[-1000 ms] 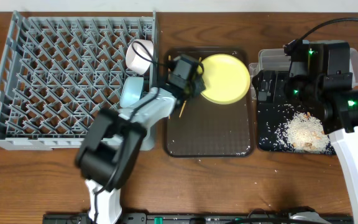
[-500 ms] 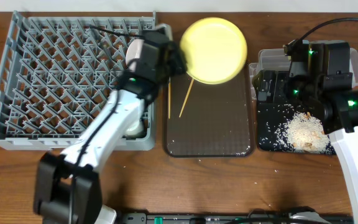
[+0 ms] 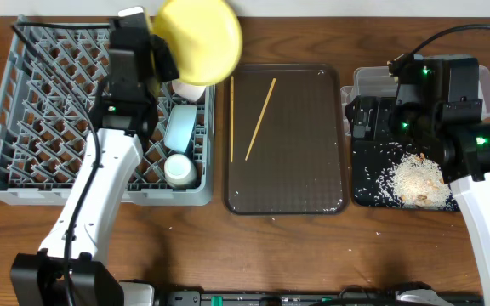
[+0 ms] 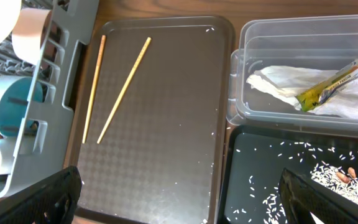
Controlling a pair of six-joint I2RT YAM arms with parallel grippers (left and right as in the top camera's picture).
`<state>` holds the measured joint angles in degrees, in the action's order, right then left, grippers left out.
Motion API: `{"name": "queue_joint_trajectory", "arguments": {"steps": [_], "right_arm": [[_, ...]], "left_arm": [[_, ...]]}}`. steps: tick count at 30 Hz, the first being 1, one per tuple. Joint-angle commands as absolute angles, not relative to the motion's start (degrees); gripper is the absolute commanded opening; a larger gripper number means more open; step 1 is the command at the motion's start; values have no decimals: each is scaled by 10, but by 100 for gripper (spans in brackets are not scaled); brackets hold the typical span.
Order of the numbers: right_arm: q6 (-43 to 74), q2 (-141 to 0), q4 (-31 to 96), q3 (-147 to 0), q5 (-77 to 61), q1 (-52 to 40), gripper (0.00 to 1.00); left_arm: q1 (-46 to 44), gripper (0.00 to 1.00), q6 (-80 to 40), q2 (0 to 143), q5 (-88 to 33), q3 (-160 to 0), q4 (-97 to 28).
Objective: Sort waste into correct bins and load items into the dishwasher
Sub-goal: 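Lift the yellow plate and stand it upright in the rack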
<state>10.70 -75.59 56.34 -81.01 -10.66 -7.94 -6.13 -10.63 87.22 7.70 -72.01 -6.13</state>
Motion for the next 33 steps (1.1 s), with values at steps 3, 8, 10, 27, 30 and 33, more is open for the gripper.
{"name": "queue_joint_trajectory", "arguments": {"steps": [3,8,10,27,30,33], "right_arm": [[113,-758,564,-815,-105,-69,99],[113,-758,564,-815,-105,-69,99],[113,-758,564,-815,-105,-69,99],[113,-758,564,-815,-105,-69,99],[113,-758,564,-815,-105,-69,99],[113,-758,564,-815,-105,-69,99]], "left_arm": [[-42,7,31,865,238,-722,-33],[-38,8,103,869,293,-722,10],[-38,7,131,876,306,-722,31],[-38,7,253,1004,413,-722,188],[-38,8,253,1018,414,-722,192],[-38,7,253,1034,416,-722,192]]}}
